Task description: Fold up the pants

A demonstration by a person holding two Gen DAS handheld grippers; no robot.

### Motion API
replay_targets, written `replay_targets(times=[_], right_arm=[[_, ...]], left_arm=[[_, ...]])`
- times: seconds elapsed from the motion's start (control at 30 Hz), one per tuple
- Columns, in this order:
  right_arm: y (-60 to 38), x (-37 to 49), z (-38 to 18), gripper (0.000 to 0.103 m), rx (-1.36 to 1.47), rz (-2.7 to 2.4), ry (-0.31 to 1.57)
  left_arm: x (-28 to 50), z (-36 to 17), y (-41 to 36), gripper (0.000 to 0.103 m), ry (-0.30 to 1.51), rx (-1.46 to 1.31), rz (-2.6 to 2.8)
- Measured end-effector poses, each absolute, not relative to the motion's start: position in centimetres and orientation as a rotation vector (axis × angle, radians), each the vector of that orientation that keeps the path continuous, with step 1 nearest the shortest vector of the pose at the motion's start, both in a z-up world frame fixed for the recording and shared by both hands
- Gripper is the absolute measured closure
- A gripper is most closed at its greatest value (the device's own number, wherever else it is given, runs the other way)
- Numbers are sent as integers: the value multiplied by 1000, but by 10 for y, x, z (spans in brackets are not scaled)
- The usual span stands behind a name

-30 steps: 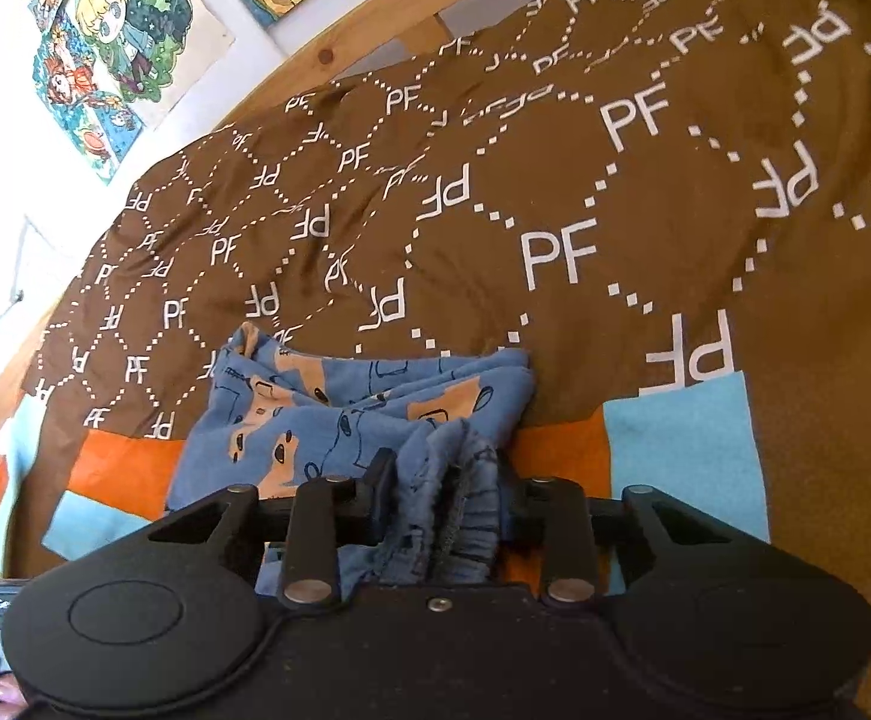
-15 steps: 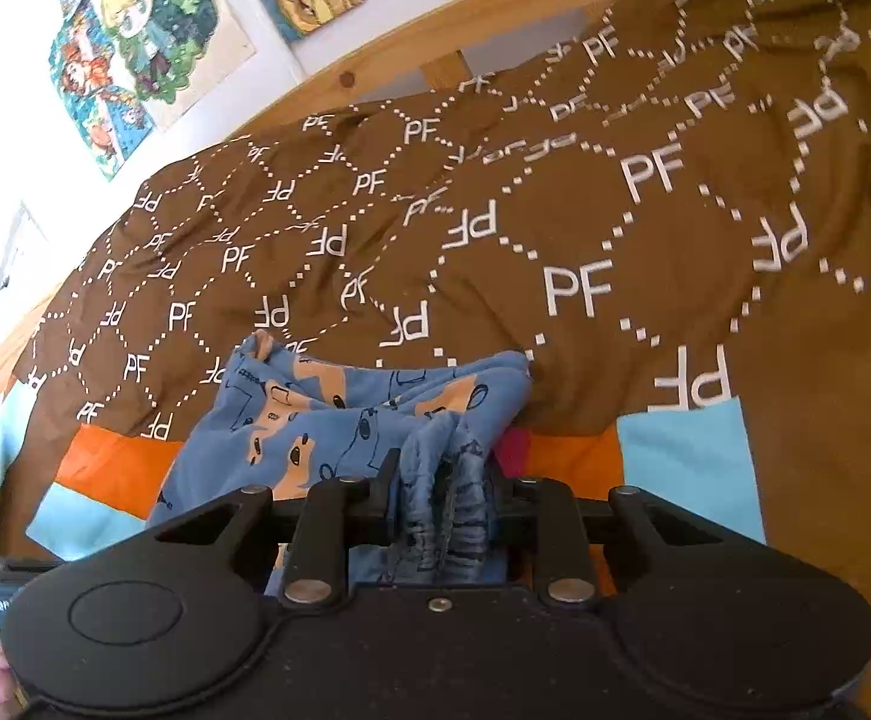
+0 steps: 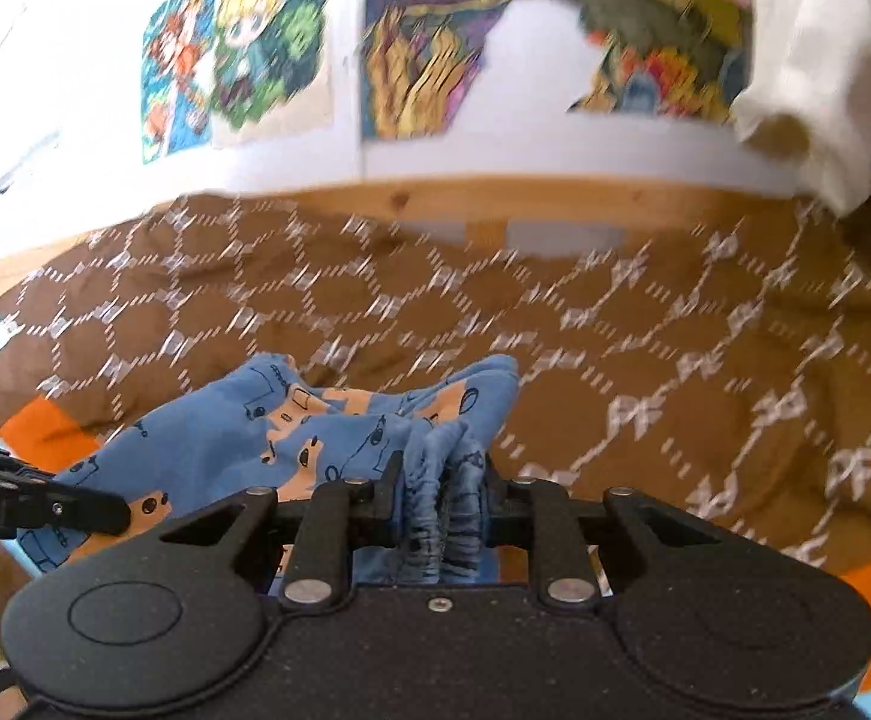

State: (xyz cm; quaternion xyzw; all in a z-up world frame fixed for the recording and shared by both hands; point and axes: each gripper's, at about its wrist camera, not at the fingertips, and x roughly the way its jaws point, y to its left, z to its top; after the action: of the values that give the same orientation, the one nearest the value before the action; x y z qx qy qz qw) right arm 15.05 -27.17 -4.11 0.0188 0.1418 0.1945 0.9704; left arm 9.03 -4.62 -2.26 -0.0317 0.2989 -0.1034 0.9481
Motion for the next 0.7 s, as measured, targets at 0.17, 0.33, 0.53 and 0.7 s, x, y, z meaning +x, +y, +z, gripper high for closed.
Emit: replay_targets(times=[0.17, 0.33, 0.53, 0.7], right_arm=[[-284, 177, -48, 80, 26, 339, 275], [-286, 207, -77, 79, 21, 326, 370], [-285, 205, -80, 63, 12, 300, 361], [-293, 192, -74, 16, 57, 242, 357]], left_arm=[[123, -48, -48, 89, 653, -138, -232], [136, -71, -45, 87, 711, -173, -201], [130, -69, -43, 66, 724, -157, -174], [117, -61, -43, 25, 734, -152, -165]])
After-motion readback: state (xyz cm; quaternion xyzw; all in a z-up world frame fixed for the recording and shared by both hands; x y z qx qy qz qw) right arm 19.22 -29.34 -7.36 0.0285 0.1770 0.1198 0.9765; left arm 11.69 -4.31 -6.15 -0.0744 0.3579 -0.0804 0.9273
